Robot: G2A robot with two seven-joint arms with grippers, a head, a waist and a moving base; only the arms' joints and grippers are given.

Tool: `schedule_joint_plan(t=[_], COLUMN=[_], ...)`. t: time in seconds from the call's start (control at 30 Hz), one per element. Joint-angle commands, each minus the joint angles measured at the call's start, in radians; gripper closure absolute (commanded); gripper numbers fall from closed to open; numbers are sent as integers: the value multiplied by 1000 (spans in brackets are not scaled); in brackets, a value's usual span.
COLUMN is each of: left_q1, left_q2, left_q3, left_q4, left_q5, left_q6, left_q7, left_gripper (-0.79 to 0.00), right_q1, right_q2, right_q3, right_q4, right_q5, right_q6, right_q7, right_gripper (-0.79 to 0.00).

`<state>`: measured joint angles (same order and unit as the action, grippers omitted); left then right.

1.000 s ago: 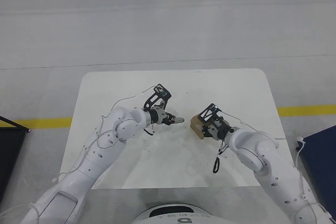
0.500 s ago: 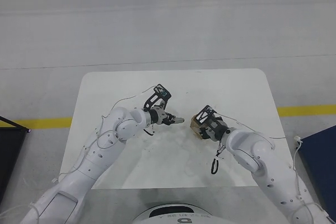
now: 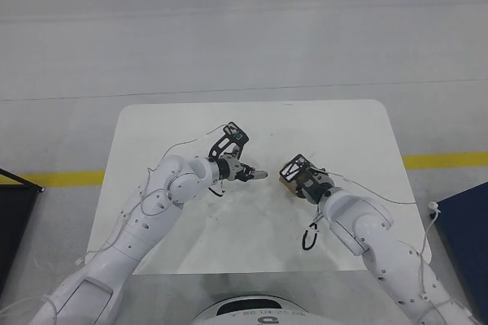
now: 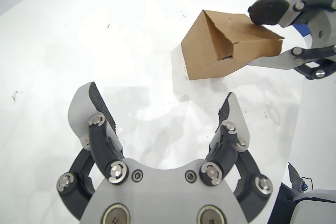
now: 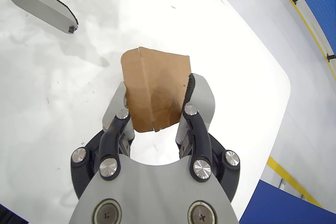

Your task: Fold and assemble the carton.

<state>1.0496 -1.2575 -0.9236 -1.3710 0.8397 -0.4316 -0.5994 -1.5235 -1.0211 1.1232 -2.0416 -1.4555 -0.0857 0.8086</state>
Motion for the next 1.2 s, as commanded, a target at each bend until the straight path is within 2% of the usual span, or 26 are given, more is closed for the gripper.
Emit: schedule_joint_plan(t=[0.0, 0.03, 0.3, 0.57, 0.77, 0.9, 0.93, 1.0, 1.07, 1.17], left_q1=[0, 0, 0, 0, 0, 0, 0, 0, 0, 0], left_q2=[0, 0, 0, 0, 0, 0, 0, 0, 0, 0], left_q3=[0, 0, 0, 0, 0, 0, 0, 0, 0, 0], left_q4=[0, 0, 0, 0, 0, 0, 0, 0, 0, 0], left_q5=[0, 0, 0, 0, 0, 0, 0, 0, 0, 0], left_q6=[0, 0, 0, 0, 0, 0, 0, 0, 0, 0], left_q7=[0, 0, 0, 0, 0, 0, 0, 0, 0, 0], left_gripper=[-785, -785, -785, -785, -785, -785, -785, -785, -785, -785], right_q1=[2, 4, 15, 0, 6, 10, 10, 6, 0, -15], right_q2=[-2, -3, -11, -14, -21, -28, -30, -31, -32, -33], right_q3=[-2, -4, -17, -39, -42, -38, -33, -20, -2, 37], right_q4=[0, 1, -11, -57, -58, -53, -52, -56, -60, -64], right_q5=[-8, -13, -75, -228, -230, -166, -142, -95, -43, 100], right_q6=[2, 2, 4, -8, -35, -35, -36, -43, -54, -84], right_q7=[4, 7, 32, 75, 111, 119, 116, 109, 99, 63], right_gripper=[-86, 0, 0, 0, 0, 0, -262, -493, -656, -733])
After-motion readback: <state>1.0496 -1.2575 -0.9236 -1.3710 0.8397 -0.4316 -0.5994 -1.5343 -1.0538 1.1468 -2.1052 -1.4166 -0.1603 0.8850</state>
